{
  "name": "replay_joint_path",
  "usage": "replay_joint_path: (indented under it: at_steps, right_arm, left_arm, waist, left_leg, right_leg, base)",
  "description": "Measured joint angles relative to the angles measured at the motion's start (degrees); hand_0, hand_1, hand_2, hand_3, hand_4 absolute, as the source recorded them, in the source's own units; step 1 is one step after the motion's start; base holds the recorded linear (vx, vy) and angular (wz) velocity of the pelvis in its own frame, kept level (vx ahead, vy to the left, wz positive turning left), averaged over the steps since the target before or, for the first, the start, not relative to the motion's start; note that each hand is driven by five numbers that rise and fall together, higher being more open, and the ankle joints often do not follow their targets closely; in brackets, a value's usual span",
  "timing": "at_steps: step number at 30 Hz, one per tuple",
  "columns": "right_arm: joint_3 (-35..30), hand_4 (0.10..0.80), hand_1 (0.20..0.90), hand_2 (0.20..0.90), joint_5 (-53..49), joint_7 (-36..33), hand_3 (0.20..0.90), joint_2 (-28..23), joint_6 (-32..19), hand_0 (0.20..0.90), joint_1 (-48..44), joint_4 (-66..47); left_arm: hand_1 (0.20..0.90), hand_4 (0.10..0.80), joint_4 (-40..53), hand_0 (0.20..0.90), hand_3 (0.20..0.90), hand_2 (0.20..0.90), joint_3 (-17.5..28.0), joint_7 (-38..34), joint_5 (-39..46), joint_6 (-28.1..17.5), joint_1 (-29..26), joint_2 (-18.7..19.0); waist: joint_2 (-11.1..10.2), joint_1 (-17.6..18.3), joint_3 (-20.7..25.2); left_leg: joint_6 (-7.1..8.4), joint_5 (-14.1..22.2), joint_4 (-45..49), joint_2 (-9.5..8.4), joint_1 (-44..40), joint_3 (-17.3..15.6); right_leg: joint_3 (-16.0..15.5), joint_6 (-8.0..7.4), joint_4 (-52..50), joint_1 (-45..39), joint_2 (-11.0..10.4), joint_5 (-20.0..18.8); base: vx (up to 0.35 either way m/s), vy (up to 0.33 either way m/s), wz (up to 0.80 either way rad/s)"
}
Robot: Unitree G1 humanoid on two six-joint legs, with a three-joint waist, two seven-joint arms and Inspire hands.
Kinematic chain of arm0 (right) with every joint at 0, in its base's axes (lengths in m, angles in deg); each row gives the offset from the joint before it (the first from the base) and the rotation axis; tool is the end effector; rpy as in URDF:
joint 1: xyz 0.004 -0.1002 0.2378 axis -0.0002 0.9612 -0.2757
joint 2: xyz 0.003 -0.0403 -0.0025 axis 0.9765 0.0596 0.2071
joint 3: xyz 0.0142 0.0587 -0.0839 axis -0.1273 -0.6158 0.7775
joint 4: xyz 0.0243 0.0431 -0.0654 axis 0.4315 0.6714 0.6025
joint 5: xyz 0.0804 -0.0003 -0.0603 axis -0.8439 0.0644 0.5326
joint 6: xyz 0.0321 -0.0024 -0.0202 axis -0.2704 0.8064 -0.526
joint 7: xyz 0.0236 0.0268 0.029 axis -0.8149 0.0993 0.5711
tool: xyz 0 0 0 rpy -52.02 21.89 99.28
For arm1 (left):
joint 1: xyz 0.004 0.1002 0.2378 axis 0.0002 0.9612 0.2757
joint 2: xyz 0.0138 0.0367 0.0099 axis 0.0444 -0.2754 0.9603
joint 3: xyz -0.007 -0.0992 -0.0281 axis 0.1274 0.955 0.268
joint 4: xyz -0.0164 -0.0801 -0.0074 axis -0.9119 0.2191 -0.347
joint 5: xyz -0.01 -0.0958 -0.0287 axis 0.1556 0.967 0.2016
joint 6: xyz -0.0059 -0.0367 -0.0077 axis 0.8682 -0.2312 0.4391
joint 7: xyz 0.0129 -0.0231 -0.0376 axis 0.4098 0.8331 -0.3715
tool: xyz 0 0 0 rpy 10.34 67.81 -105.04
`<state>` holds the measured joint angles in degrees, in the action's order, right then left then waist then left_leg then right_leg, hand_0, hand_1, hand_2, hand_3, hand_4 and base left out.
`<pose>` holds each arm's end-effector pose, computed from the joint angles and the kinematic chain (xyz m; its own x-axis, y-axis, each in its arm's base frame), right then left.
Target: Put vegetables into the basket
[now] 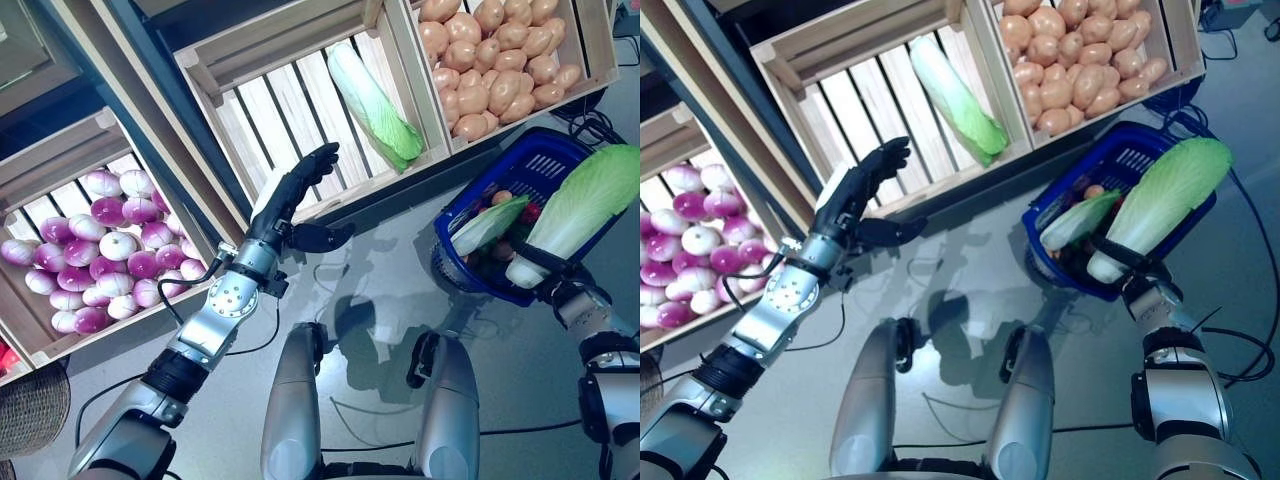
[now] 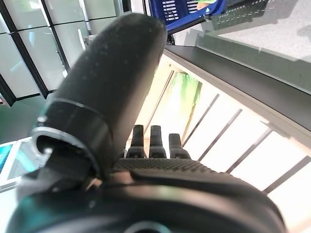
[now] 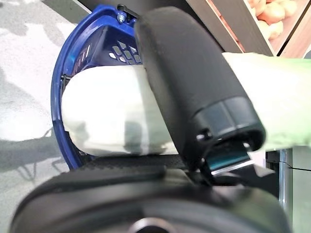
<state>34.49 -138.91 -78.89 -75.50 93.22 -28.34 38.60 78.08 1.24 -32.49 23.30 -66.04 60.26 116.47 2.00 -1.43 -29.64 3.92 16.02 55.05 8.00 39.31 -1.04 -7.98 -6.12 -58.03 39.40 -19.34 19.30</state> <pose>0.2854 -0.3278 0.0822 0.8210 -0.4123 -0.3949 0.5515 0.7516 0.3619 0.2720 0.1726 0.1285 0.8809 -0.3249 0.3443 0.1872 0.9071 0.3771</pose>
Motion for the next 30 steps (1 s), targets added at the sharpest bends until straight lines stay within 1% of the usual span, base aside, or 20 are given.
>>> replay_joint_path:
  at_steps: [3,7,14,18,20,23,25,27,30]
  right_arm:
    - [-0.05,0.800,0.900,0.900,0.01,0.01,0.900,-0.25,0.01,0.900,-0.48,0.00]
    - [-0.05,0.800,0.900,0.900,0.02,0.66,0.900,-1.82,0.01,0.900,-1.32,0.00]
    - [-0.07,0.800,0.900,0.900,0.07,3.26,0.900,-4.26,0.37,0.900,-1.47,0.02]
    - [-0.07,0.800,0.900,0.900,0.07,3.41,0.900,-4.44,0.67,0.900,-1.50,0.02]
    - [-0.06,0.800,0.900,0.900,0.06,3.51,0.900,-4.44,0.67,0.900,-1.56,0.02]
    - [-0.06,0.800,0.900,0.900,0.09,4.00,0.900,-4.34,0.66,0.900,-1.52,0.02]
    - [0.42,0.800,0.900,0.900,0.34,4.45,0.900,-4.20,0.62,0.900,-1.34,0.02]
    - [1.63,0.800,0.900,0.900,0.66,5.26,0.900,-4.10,0.62,0.900,-1.23,0.09]
    - [2.38,0.800,0.900,0.900,0.73,6.40,0.900,-3.82,0.50,0.900,-1.06,0.04]
  left_arm:
    - [0.900,0.800,0.00,0.900,0.900,0.900,0.01,-0.03,1.01,0.00,-0.25,0.41]
    - [0.900,0.800,0.00,0.900,0.900,0.900,0.01,-0.02,1.03,0.00,-0.25,0.44]
    - [0.900,0.800,0.57,0.900,0.900,0.900,0.01,0.08,1.43,0.01,-0.35,0.60]
    - [0.900,0.800,0.83,0.900,0.900,0.900,0.01,-0.01,1.29,0.01,-0.38,1.21]
    - [0.900,0.800,1.04,0.900,0.900,0.900,0.02,-0.67,-0.10,0.01,-0.59,1.75]
    - [0.900,0.800,1.02,0.900,0.900,0.900,0.04,-2.12,-4.52,0.03,-1.74,3.48]
    - [0.900,0.800,1.00,0.900,0.900,0.900,-0.04,-3.28,-9.18,0.36,-4.53,6.36]
    - [0.900,0.800,0.52,0.900,0.900,0.900,-0.08,-3.61,-11.15,1.21,-7.46,8.79]
    - [0.900,0.800,-1.71,0.900,0.900,0.900,-0.04,-6.13,-14.24,2.03,-12.84,11.47]
  waist:
    - [0.00,-0.02,0.00]
    - [0.00,-0.30,0.00]
    - [-0.03,-0.48,0.02]
    - [-0.04,-0.50,0.02]
    - [-0.05,-0.49,0.03]
    - [-0.05,-0.34,0.03]
    - [-0.06,-0.09,0.03]
    - [-0.08,-0.01,0.04]
    - [-0.33,0.48,0.16]
  left_leg:
    - [0.07,0.04,-0.09,0.05,-0.04,0.01]
    - [0.13,-0.01,-0.64,0.08,-0.46,-0.01]
    - [0.22,-0.05,-2.93,0.50,-3.86,-0.17]
    - [0.30,-0.10,-3.86,0.88,-4.60,-0.28]
    - [0.31,-0.10,-4.07,0.97,-4.69,-0.58]
    - [0.30,-0.10,-4.29,1.05,-4.88,-0.72]
    - [0.31,-0.10,-4.60,1.18,-5.52,-0.88]
    - [0.31,-0.10,-5.12,1.58,-6.57,-1.20]
    - [0.17,-0.01,-5.98,2.15,-8.18,-2.48]
  right_leg:
    - [-0.03,0.02,0.05,-0.03,0.01,0.04]
    - [-0.14,0.02,0.54,-0.44,0.10,0.03]
    - [-0.98,-0.33,3.32,-4.25,0.62,-0.22]
    - [-1.56,-0.46,4.55,-5.29,0.99,-0.42]
    - [-1.58,-0.54,4.76,-5.36,1.03,-0.47]
    - [-1.49,-0.85,4.97,-5.46,1.01,-0.63]
    - [-1.43,-0.92,5.50,-6.05,1.18,-0.76]
    - [-1.34,-0.68,6.45,-7.03,1.61,-0.97]
    - [-0.35,-0.98,7.87,-7.96,2.28,-1.54]
  base:
    - [0.000,0.000,0.00]
    - [0.000,0.000,0.00]
    - [0.000,0.000,0.00]
    - [0.000,0.000,0.00]
    - [0.000,0.000,0.00]
    - [0.043,0.002,-0.01]
    - [0.055,0.022,-0.04]
    - [0.042,0.022,-0.12]
    - [0.049,0.051,-0.19]
